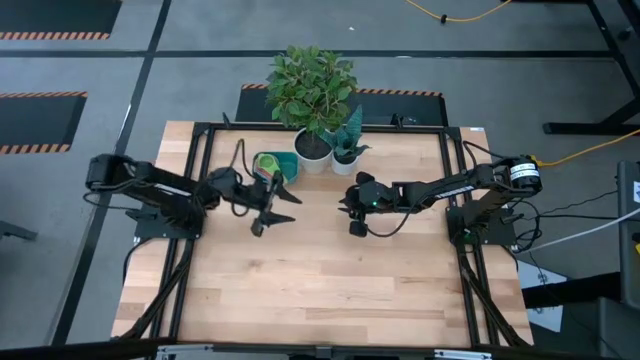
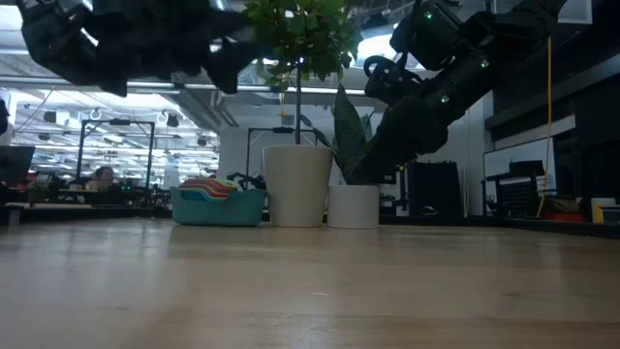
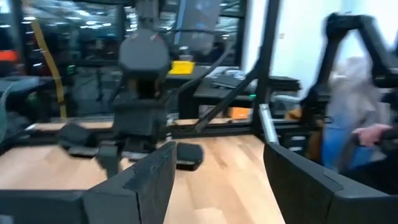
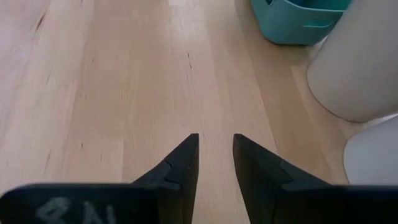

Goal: Nest measuring cups in basket
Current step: Return to Home Position

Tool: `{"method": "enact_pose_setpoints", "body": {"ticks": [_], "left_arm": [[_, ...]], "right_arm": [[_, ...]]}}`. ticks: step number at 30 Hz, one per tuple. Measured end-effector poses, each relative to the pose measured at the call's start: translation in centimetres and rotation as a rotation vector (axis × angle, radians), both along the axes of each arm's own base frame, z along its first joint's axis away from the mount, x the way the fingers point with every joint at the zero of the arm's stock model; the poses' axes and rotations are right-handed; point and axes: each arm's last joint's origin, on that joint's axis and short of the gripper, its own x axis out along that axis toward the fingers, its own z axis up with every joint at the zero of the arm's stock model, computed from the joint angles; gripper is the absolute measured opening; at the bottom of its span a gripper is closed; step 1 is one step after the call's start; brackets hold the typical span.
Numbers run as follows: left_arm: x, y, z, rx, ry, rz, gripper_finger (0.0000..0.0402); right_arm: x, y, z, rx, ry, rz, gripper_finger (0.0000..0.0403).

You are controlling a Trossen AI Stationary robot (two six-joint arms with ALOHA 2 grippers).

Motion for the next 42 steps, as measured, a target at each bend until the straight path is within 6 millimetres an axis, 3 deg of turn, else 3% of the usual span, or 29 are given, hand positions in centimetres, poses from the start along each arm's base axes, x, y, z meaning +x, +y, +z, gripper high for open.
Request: {"method": "enact_pose_setpoints", "body": {"ticks": [6, 12, 18, 30, 42], "left_arm": [[-2.3, 1.1, 2.2, 0.014, 0.015, -0.036, 0.0235], [-4.9, 0.7, 3.1, 0.058, 0.099, 0.009, 0.0235], [-7.3, -0.1, 3.2, 0.094, 0.091, 0.065, 0.0235], [-10.9, -1.0, -2.2, 0.036, 0.010, 0.107, 0.0235], [-11.4, -1.3, -2.0, 0.059, -0.035, 0.056, 0.0235]], "right_arm": [[0.1, 0.0, 0.1, 0.001, -0.013, -0.001, 0.0104], [0.4, 0.0, 0.5, 0.023, -0.041, -0.016, 0.0104], [-0.1, 0.4, 3.3, 0.127, -0.133, 0.087, 0.0104], [-6.2, 0.6, 11.9, 0.127, -0.345, 0.127, 0.0104], [-14.0, 0.8, 16.6, 0.113, -0.494, 0.139, 0.0104]]}}
